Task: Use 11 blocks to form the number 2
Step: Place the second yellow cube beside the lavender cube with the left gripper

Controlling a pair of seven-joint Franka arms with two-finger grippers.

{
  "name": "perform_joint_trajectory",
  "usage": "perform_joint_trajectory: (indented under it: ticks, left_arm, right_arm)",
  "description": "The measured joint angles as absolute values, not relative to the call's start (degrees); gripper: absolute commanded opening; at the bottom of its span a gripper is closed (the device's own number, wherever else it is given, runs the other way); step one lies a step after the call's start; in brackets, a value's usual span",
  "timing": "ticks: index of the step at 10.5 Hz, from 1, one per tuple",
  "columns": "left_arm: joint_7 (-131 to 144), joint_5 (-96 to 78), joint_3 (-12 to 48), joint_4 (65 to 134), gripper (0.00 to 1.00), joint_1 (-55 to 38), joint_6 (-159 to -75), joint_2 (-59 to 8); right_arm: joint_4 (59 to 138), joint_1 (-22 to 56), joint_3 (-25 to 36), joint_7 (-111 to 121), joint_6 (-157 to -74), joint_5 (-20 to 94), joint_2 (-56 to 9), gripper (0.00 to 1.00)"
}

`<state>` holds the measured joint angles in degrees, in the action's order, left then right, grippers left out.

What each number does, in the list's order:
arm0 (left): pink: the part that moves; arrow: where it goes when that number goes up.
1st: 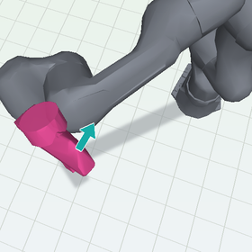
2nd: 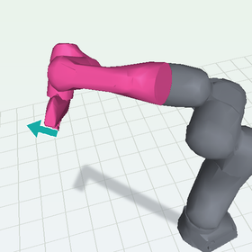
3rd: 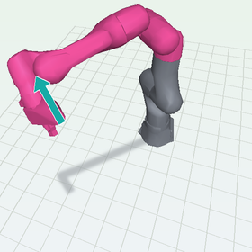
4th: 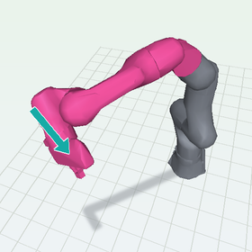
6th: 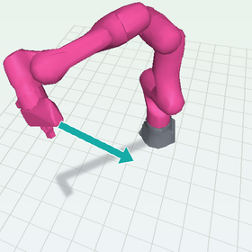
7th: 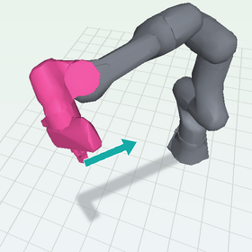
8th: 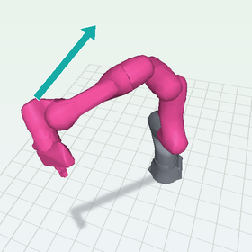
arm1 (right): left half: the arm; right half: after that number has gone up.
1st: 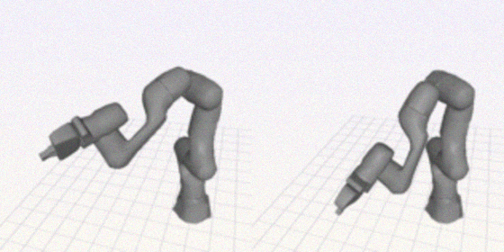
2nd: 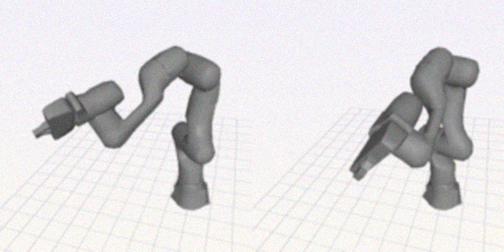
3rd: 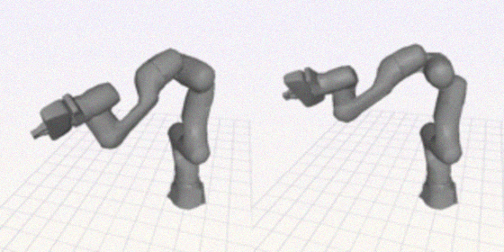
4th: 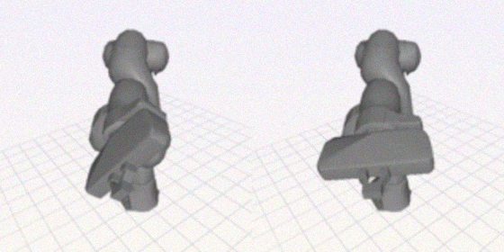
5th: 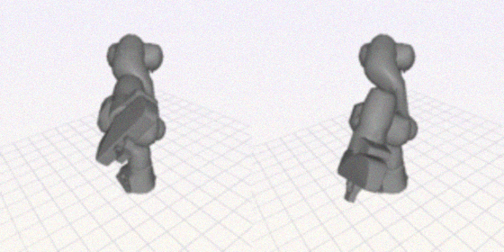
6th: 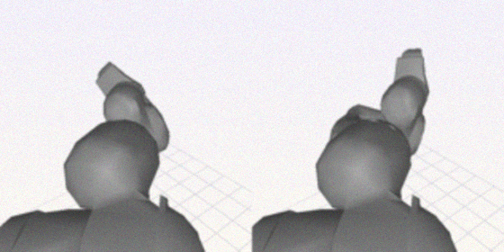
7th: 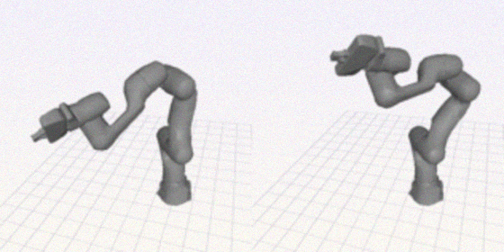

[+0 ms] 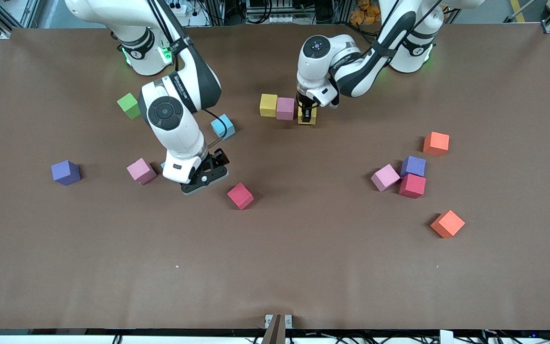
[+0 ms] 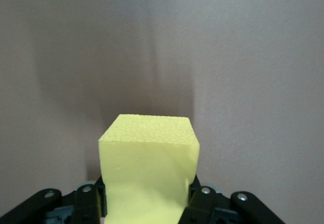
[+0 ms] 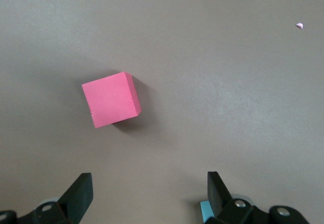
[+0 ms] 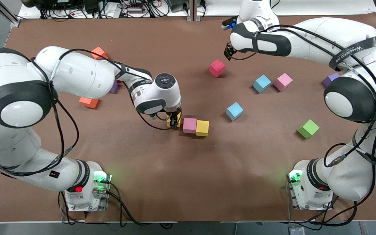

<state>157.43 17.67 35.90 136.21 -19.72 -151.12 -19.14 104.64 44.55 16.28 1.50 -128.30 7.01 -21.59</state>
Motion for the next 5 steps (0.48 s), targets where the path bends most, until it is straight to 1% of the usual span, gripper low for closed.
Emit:
perform_joint_trajectory:
  ticks: [5]
  left_arm:
    - [157.65, 17.67, 35.9, 135.73, 0.14, -20.87, -151.34, -20.66]
  right_arm:
    - [104.44, 45.85, 16.13, 1.22, -125.86, 7.27, -21.59, 1.0]
